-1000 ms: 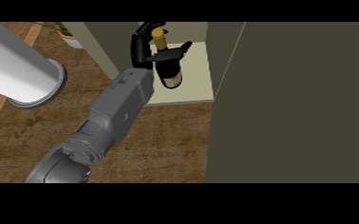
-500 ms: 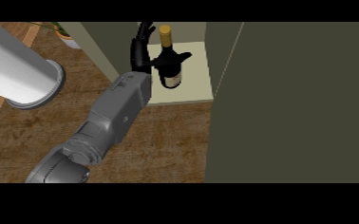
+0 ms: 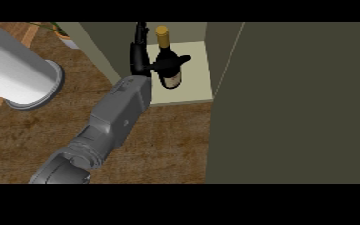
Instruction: Pick up the wine, place it into the cabinet and close the cabinet
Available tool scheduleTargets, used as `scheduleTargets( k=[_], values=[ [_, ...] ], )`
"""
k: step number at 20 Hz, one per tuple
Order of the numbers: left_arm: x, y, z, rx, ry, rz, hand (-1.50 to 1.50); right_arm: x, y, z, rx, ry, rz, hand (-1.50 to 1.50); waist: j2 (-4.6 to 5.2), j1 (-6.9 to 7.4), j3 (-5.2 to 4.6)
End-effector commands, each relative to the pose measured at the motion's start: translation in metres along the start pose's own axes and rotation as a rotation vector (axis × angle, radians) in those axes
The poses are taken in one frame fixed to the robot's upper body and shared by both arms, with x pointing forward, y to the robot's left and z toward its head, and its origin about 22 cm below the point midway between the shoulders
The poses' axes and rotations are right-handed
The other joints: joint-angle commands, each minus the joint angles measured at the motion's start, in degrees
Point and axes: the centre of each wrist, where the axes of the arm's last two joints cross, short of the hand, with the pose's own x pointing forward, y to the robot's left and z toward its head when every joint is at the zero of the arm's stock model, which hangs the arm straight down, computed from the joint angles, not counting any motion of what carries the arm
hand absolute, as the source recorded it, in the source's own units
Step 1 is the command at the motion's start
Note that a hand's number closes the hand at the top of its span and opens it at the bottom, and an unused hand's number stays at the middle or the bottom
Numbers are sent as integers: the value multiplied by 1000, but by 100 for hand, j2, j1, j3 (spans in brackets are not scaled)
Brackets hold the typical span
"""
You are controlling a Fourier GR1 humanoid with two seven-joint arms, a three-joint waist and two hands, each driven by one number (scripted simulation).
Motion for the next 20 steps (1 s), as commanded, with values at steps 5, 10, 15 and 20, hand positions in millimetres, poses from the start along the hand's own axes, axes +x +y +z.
scheduleTargets(
  k=[5,10,15,20],
  values=[
    [-24,24,14,-17,-6,38,-150,18,1,13,13,-12,-23,-150,1,34,-25],
    [-23,19,14,-75,-31,49,-150,14,2,2,33,-19,-20,-150,16,51,-25],
    [-15,9,11,-101,-8,94,-150,8,6,3,21,-12,-41,-150,-19,74,-20],
    [-22,14,16,-97,-15,129,-150,6,11,-6,39,-9,-51,-150,-22,23,-22]
  ],
)
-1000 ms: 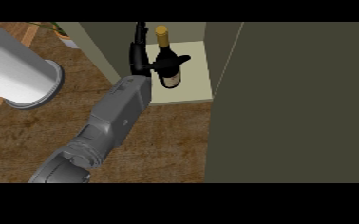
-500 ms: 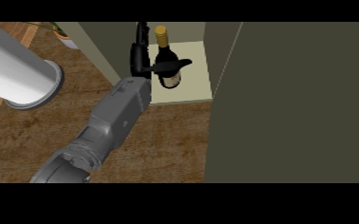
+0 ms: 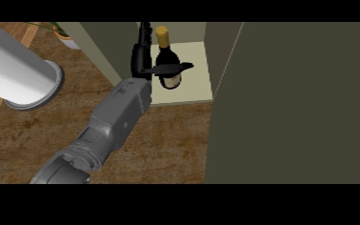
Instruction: Pick up the wine, place it into the cabinet and close the cabinet
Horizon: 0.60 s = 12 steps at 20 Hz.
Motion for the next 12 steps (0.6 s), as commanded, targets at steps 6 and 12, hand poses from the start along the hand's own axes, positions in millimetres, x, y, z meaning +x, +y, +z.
scheduleTargets(
  k=[6,12],
  values=[
    [-15,11,15,37,57,101,-150,12,2,2,-1,-17,-19,-150,-62,74,-7],
    [-21,14,24,48,32,137,-150,10,7,3,19,-24,-19,-150,-81,9,-8]
  ],
)
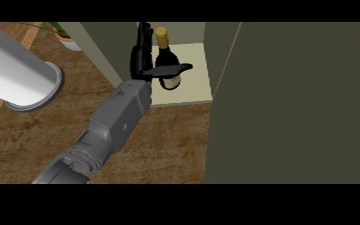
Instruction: Pick up the wine, place it into the cabinet and close the cabinet
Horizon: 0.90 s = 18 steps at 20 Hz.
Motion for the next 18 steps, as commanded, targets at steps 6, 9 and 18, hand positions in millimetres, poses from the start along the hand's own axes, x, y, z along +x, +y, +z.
scheduleTargets(
  k=[6,9,18],
  values=[
    [-23,13,38,32,62,15,-150,20,-10,14,-1,-11,6,-150,-64,40,-4],
    [-16,-4,52,-20,80,51,-150,5,0,8,-35,-8,-1,-150,-102,197,-3],
    [2,-43,136,-34,52,48,-150,11,4,27,-90,1,30,-150,-90,430,-2]
  ],
)
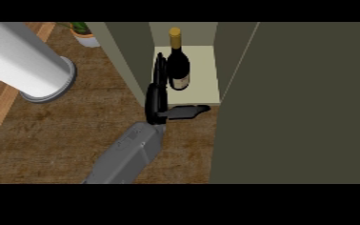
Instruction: Pick up the wine, place it into the cabinet and close the cabinet
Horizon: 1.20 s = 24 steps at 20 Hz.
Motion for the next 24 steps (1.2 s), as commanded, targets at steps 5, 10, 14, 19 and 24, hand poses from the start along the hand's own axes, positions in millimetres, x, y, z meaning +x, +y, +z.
scheduleTargets(
  k=[5,10,14,19,24],
  values=[
    [34,-24,45,-29,-37,57,-150,6,-8,20,-14,-39,0,-150,15,112,2],
    [50,-16,90,0,-55,77,-150,19,-4,21,-11,-43,-14,-150,7,141,0],
    [78,-13,115,31,-47,65,-150,16,-6,21,-11,-32,17,-150,6,138,3],
    [101,6,111,47,-53,98,-150,22,-14,17,11,-30,8,-150,19,123,1],
    [119,29,137,-11,-61,93,-150,14,4,24,46,14,-52,-150,12,114,0]
  ],
)
